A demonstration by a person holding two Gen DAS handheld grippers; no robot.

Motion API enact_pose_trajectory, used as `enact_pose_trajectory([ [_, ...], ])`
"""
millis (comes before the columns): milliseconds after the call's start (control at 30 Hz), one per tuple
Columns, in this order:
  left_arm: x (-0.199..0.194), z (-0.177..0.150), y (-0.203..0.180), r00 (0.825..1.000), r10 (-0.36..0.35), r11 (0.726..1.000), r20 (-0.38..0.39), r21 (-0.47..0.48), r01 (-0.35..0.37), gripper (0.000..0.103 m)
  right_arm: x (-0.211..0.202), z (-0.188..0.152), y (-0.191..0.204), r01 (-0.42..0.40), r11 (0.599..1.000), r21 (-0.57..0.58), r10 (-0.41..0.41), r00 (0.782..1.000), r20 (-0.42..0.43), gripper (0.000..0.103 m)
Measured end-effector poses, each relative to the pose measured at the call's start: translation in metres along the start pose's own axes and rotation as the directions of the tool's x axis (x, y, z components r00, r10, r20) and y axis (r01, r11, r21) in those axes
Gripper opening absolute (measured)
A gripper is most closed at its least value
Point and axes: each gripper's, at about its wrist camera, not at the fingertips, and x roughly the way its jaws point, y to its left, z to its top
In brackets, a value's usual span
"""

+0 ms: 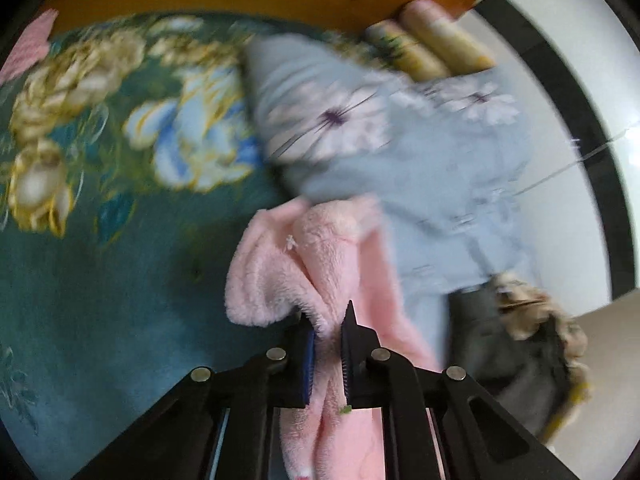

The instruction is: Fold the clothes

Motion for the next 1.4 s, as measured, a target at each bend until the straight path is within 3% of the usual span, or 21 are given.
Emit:
enact_pose_trajectory([
  [100, -0.043, 0.004, -0.007, 0.993, -0.103, 0.993, 0.054, 0.06, 0.099, 0.011, -0.03, 0.004, 0.03, -0.067, 0.992, -0.111, 0.069, 0.998, 0.014, 0.015],
  [167, -0.067, -0.004, 0.004, 0.99, -0.119, 0.99, 0.074, 0.084, 0.113, 0.011, -0.042, 0.0, 0.016, -0.037, 0.991, -0.127, 0.04, 0.999, 0.023, 0.015],
  [233, -0.072, -0.021, 0.033, 0.996, -0.059, 0.995, 0.06, 0.085, 0.054, 0.011, -0.052, -0.004, -0.002, 0.003, 0.991, -0.137, 0.002, 1.0, 0.03, 0.015],
  [300, -0.06, -0.037, 0.067, 0.999, 0.041, 0.998, -0.001, 0.056, -0.04, 0.011, -0.055, -0.009, -0.024, 0.051, 0.991, -0.12, -0.049, 0.999, 0.025, 0.015],
  [400, -0.039, -0.065, 0.117, 0.983, 0.16, 0.985, -0.09, -0.054, -0.165, 0.011, -0.042, -0.019, -0.069, 0.153, 0.988, -0.023, -0.154, 0.988, -0.029, 0.015],
  [500, -0.035, -0.08, 0.139, 0.973, 0.199, 0.97, -0.114, -0.117, -0.212, 0.011, -0.038, -0.027, -0.097, 0.196, 0.979, 0.054, -0.193, 0.98, -0.055, 0.015],
  [633, -0.036, -0.07, 0.135, 0.969, 0.219, 0.97, -0.118, -0.082, -0.229, 0.011, -0.043, -0.026, -0.086, 0.209, 0.978, 0.006, -0.208, 0.976, -0.064, 0.016],
  [867, -0.043, -0.073, 0.135, 0.965, 0.213, 0.974, -0.153, -0.038, -0.221, 0.015, -0.055, -0.029, -0.077, 0.254, 0.965, -0.06, -0.259, 0.962, -0.091, 0.023],
  [1267, -0.079, -0.079, 0.189, 0.992, 0.087, 0.973, -0.086, -0.207, -0.104, 0.014, -0.11, -0.03, -0.05, 0.327, 0.938, -0.116, -0.33, 0.944, -0.005, 0.027],
  [1333, -0.082, -0.078, 0.194, 0.995, 0.065, 0.972, -0.073, -0.222, -0.079, 0.021, -0.106, -0.036, -0.039, 0.32, 0.936, -0.145, -0.324, 0.946, -0.009, 0.028],
  [1400, -0.08, -0.074, 0.187, 0.997, 0.037, 0.976, -0.063, -0.21, -0.049, 0.043, -0.092, -0.045, -0.023, 0.305, 0.935, -0.179, -0.316, 0.948, -0.031, 0.028],
])
